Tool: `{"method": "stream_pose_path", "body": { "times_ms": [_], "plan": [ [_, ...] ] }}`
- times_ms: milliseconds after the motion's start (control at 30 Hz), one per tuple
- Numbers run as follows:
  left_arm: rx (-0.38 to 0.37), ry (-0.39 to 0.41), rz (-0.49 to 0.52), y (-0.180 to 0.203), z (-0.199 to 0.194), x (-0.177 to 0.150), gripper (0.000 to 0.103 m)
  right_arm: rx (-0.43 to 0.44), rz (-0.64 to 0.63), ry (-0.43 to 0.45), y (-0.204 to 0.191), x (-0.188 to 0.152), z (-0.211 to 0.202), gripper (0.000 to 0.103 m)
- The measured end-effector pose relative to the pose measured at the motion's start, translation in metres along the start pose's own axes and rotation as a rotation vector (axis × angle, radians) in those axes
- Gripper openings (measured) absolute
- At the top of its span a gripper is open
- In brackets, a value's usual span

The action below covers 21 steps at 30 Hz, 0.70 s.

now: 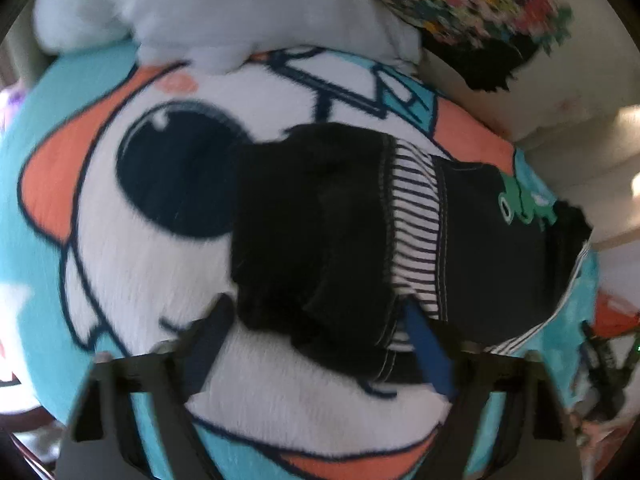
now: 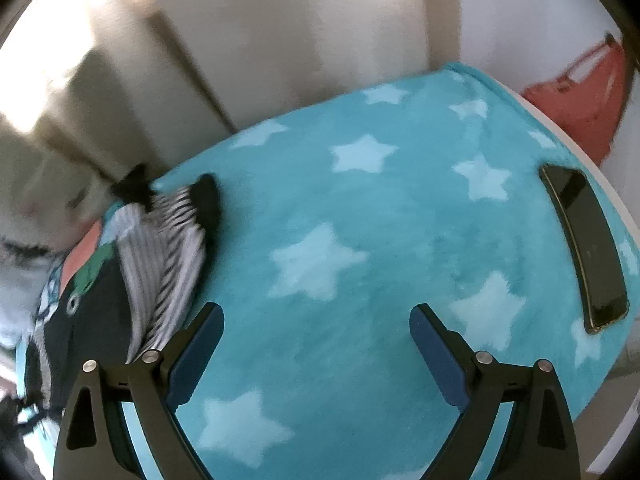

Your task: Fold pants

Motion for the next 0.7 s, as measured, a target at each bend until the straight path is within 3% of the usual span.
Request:
{"method": "stream_pose_path", "body": {
  "times_ms": [67, 167, 433, 700],
  "plan": [
    [0.016, -0.016, 0.035, 0.008, 0.002, 0.001, 0.033, 0.014, -0.026, 0.007, -0.010, 0.001, -0.005, 0.096],
    [0.019, -0.010, 0.060, 0.012, -0.003, 0.003, 0.025, 0.039, -0.019, 0.010, -0.019, 0.007, -0.010, 0.096],
    [0.020, 0.017, 0.061, -0.006, -0.018, 0.025, 0.023, 0.072, -0.027, 0.032, -0.039, 0.024, -0.016, 0.096],
    [-0.053, 0.005, 0.017, -0.016, -0.037, 0.010, 0.026, 0.102, -0.077, 0.036, -0.071, 0.054, -0.005, 0.095]
  ]
}}
Point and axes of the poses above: each gripper's, at about its wrist camera, not at the fingertips, and z roughly the way its jaws point, y to its right, x to its top, the point moved 8 cm from there along z, roughly the way its jaws point, and after that the axes turned 11 degrees about -z, right-handed, at the moved point
